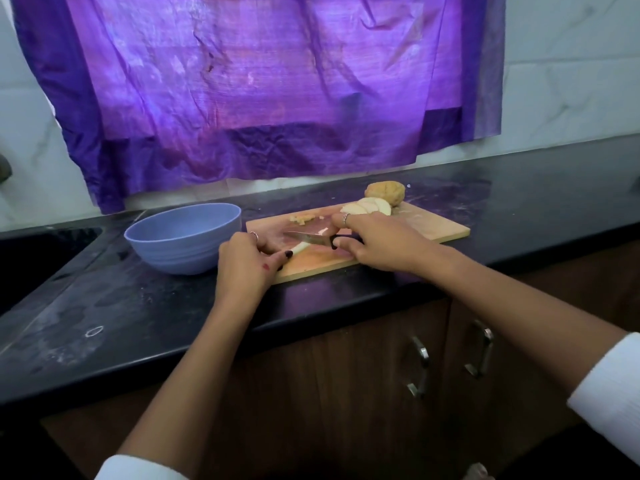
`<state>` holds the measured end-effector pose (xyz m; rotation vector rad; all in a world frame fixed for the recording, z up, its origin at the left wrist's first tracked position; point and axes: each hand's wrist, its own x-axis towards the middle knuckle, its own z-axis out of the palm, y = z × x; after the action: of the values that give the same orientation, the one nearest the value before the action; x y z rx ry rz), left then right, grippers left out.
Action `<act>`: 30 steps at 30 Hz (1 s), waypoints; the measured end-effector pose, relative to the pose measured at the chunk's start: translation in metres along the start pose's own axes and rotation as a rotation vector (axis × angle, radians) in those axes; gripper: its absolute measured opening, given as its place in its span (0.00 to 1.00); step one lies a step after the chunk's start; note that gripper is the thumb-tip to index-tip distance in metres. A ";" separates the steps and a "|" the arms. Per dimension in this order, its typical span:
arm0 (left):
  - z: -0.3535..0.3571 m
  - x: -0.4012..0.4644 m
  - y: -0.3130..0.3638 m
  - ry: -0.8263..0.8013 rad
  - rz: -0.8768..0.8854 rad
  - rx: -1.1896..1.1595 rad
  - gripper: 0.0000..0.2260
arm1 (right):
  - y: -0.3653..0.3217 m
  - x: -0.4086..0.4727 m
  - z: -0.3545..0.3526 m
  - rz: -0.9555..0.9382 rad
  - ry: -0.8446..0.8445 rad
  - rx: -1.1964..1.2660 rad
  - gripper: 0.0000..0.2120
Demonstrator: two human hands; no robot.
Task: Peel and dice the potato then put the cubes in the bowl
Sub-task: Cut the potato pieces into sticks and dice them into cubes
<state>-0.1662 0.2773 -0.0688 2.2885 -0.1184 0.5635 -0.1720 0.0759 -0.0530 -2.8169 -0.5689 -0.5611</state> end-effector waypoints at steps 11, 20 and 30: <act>0.003 0.003 0.000 0.004 0.034 0.030 0.09 | -0.016 0.020 -0.007 -0.018 -0.136 -0.020 0.10; -0.003 0.008 -0.001 -0.076 0.089 0.044 0.07 | -0.002 0.004 0.000 0.039 0.051 0.093 0.10; 0.002 0.029 -0.014 -0.194 0.190 -0.014 0.05 | 0.017 0.004 0.000 0.007 0.026 0.218 0.08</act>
<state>-0.1361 0.2880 -0.0665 2.3289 -0.4365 0.4330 -0.1612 0.0615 -0.0531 -2.6022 -0.5780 -0.5008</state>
